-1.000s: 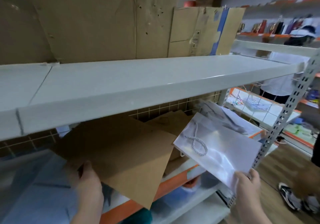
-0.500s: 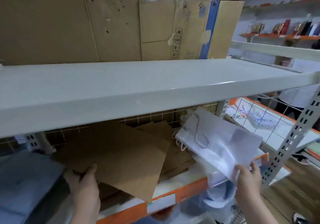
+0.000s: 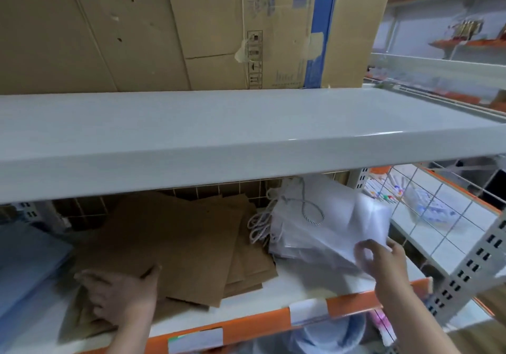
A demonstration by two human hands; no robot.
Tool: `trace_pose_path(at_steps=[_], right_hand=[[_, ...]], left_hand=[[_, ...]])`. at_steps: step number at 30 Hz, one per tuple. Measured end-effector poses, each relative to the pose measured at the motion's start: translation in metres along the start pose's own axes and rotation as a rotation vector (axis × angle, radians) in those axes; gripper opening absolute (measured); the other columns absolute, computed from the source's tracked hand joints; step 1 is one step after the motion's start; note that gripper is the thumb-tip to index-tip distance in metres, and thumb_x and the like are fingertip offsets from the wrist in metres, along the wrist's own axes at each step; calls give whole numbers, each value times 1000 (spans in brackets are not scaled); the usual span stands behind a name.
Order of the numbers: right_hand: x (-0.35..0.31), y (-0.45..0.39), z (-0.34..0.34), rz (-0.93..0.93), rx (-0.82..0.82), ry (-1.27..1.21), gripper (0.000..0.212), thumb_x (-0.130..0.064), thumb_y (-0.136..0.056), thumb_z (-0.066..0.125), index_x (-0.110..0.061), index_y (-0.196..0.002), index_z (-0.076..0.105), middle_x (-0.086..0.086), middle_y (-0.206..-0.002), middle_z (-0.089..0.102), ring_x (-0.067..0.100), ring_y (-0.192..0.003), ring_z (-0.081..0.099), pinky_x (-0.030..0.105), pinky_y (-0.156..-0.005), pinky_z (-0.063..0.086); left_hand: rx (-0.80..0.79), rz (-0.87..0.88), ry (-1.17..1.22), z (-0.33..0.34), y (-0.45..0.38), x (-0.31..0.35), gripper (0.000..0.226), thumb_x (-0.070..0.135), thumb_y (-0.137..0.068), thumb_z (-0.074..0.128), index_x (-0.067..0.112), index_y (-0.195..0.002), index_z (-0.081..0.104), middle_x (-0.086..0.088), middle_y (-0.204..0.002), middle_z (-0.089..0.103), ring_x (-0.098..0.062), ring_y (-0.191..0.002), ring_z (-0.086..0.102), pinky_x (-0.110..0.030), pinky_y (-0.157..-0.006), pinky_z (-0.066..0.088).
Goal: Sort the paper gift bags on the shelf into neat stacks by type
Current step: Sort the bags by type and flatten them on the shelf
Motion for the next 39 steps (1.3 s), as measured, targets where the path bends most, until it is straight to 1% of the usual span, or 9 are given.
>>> trace_pose_path(at_steps=[3,7,10,12,15,17,23,31,39], right_hand=[[-2,-14,9,-12,-21,10,72,-3,-80,69,-16,-141,31,13,-112,50,30,-87,55,34,-63,45],[-9,-30,28,-239,-1,381,74,-9,-80,72,-17,-143,34,10,-133,45,35,-112,51,46,-94,42],[-8,-34,42,-430,-4,812,46,-20,-88,65,-20,-132,54,13,-147,36,36,-131,37,48,-101,37],[-3,-34,51,-500,-85,1042,32,-32,-95,51,-31,-125,60,4,-145,45,30,-132,38,45,-100,36],[6,-33,58,-446,-266,1196,42,-48,-96,28,-40,-130,52,-6,-140,48,24,-130,40,42,-99,35],[6,-33,63,-479,-334,1313,44,-48,-96,23,-37,-134,44,-5,-140,44,23,-132,38,46,-100,33],[-7,-24,65,-530,-231,1153,48,-46,-98,31,-24,-139,44,2,-146,44,24,-137,34,49,-110,22],[-17,7,82,-631,-272,1034,48,-44,-95,44,-16,-133,52,10,-137,54,31,-127,46,43,-102,37],[-14,100,140,-775,-497,969,42,-34,-91,58,-19,-130,53,8,-131,57,28,-122,50,42,-96,44]], left_hand=[[-58,175,-186,-2,12,10,99,52,-76,71,20,-153,18,-13,-160,5,-34,-146,2,-50,-114,9],[-328,377,-443,16,9,18,55,61,-90,44,38,-140,40,2,-151,32,-27,-140,21,-43,-114,16],[-393,466,-480,20,16,22,57,66,-89,38,42,-140,36,7,-151,28,-24,-140,20,-40,-114,18],[-422,494,-541,20,20,22,60,69,-89,32,43,-144,28,8,-156,20,-23,-143,14,-41,-115,15],[-442,501,-625,20,27,24,64,71,-89,24,44,-147,18,8,-158,14,-22,-144,12,-41,-115,14],[-458,492,-651,20,33,24,66,72,-89,21,44,-148,14,9,-159,11,-22,-145,10,-41,-115,14],[-392,495,-599,15,39,26,68,69,-90,23,37,-149,17,7,-158,16,-20,-144,13,-42,-116,16],[-326,534,-572,-11,34,32,62,63,-93,29,31,-146,28,5,-152,33,-19,-140,26,-44,-115,18],[-156,665,-452,-83,16,18,53,55,-95,36,31,-142,37,5,-143,46,-17,-131,42,-37,-107,30]])
Point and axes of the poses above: each hand's wrist, its own y-axis away from the middle knuckle, its own z-axis out of the palm, x = y × z, the point moved 5 cm from there along -y, towards the middle knuckle
